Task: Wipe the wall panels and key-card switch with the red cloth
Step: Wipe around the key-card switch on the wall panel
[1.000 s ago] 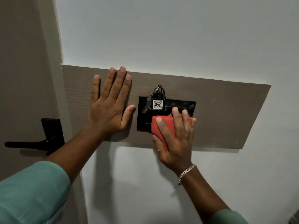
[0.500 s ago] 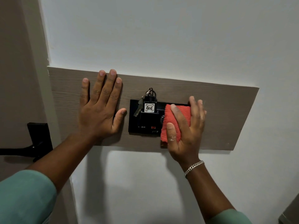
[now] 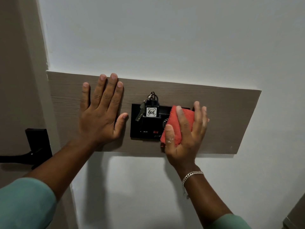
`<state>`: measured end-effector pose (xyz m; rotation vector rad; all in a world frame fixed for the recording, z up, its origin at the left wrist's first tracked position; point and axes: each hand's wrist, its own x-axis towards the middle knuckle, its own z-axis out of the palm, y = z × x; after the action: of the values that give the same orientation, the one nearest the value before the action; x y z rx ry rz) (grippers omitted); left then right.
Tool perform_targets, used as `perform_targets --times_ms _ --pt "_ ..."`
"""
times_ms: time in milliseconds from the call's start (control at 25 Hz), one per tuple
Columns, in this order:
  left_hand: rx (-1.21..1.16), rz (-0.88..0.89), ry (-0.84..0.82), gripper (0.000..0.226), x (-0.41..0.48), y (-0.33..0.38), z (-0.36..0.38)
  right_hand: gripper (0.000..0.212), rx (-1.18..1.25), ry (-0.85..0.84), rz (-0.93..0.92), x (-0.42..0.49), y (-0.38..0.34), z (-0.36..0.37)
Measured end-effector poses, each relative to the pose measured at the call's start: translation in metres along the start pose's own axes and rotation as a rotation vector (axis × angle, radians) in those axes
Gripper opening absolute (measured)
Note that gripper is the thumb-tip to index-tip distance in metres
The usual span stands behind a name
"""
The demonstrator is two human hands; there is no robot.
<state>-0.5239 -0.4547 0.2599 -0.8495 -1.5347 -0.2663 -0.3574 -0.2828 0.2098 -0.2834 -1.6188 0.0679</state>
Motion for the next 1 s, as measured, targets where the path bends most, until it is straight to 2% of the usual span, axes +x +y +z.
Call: perform_targets --times_ms 80,120,320,680,840,1000 --pt "-0.006 0.001 0.002 0.075 0.000 0.000 0.000 0.047 -0.008 -0.057 -0.136 0.002 0.003 0.001" --pt "-0.007 0.001 0.004 0.075 0.000 0.000 0.000 0.047 0.001 -0.056 -0.145 0.002 0.008 0.000" --pt "-0.012 -0.001 0.010 0.074 0.000 0.000 0.000 0.050 0.060 0.142 0.274 -0.025 0.000 0.009" --pt "-0.075 -0.016 -0.029 0.075 -0.001 0.001 -0.002 0.062 0.178 0.247 0.659 -0.073 -0.070 0.049" --pt "-0.092 -0.011 -0.022 0.076 -0.001 -0.001 0.000 0.061 0.216 0.173 0.603 -0.083 -0.101 0.062" --pt "-0.084 -0.006 -0.004 0.076 -0.003 -0.002 0.002 0.056 0.185 0.201 0.552 -0.079 -0.076 0.052"
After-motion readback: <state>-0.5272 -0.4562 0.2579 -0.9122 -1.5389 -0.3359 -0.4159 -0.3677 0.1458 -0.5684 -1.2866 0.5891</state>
